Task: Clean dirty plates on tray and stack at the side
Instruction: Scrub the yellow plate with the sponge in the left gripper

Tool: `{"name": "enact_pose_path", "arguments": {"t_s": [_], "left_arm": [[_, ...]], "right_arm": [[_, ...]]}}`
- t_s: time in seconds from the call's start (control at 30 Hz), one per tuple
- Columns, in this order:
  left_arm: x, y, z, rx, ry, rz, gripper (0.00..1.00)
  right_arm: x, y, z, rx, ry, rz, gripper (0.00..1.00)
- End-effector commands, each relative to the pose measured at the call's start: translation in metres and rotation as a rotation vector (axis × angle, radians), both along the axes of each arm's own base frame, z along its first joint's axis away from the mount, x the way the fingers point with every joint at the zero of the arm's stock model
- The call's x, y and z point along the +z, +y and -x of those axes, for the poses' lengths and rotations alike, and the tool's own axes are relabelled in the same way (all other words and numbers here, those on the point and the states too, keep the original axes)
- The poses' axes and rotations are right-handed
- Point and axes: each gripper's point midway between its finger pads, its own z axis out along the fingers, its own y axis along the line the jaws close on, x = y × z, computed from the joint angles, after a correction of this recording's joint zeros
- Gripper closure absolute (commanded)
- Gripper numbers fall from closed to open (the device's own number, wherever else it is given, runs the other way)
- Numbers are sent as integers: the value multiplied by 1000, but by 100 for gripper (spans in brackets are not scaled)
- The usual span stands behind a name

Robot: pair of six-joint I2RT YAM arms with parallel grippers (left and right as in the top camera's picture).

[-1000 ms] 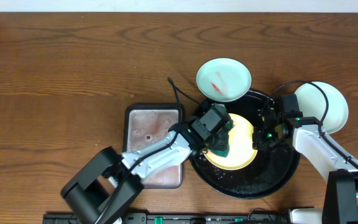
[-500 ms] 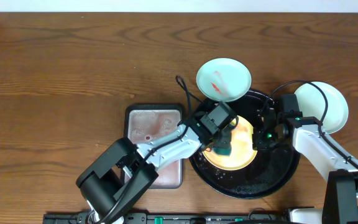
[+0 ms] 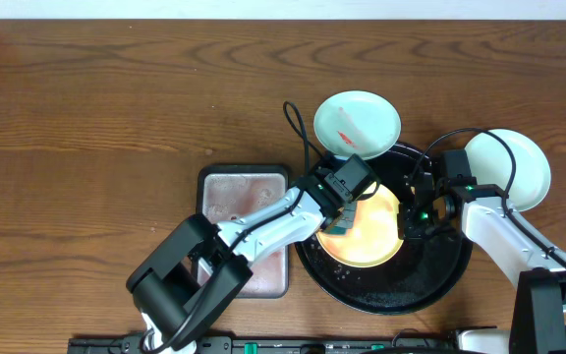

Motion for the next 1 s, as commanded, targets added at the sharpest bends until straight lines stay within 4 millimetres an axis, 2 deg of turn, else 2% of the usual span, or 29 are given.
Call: {"name": "enact_pose_path", "arguments": {"t_s": [0.0,0.13,0.23,0.37,0.47,0.6,0.67,0.77,0.97], "left_arm": [[-26,-34,33,-34,208,165,93],[-12,-80,56,-126,291,356,93],[-12,-85,65,-151,300,358,93],[-16,-77,65,-136,313,330,93],[-29,-50,58,-63,311,221,93],[-47,13,50,50,293,-34,93],[-50,41,46,83,255,-159,93],[-43,70,33,120,155,-303,93],[-11,103,-2,172,-55,-501,93]], "right_arm": [[-9,-9,12,34,30,63,99],[-9,-9,12,33,30,63,99],[-9,-9,13,34,33,63,99],[-9,-9,12,34,33,63,99],[-9,-9,12,34,33,64,99],[-9,-9,12,34,33,64,99],[-9,-9,12,34,33,64,99],[-9,-9,12,37,32,64,99],[-9,-10,12,37,32,69,99]]}}
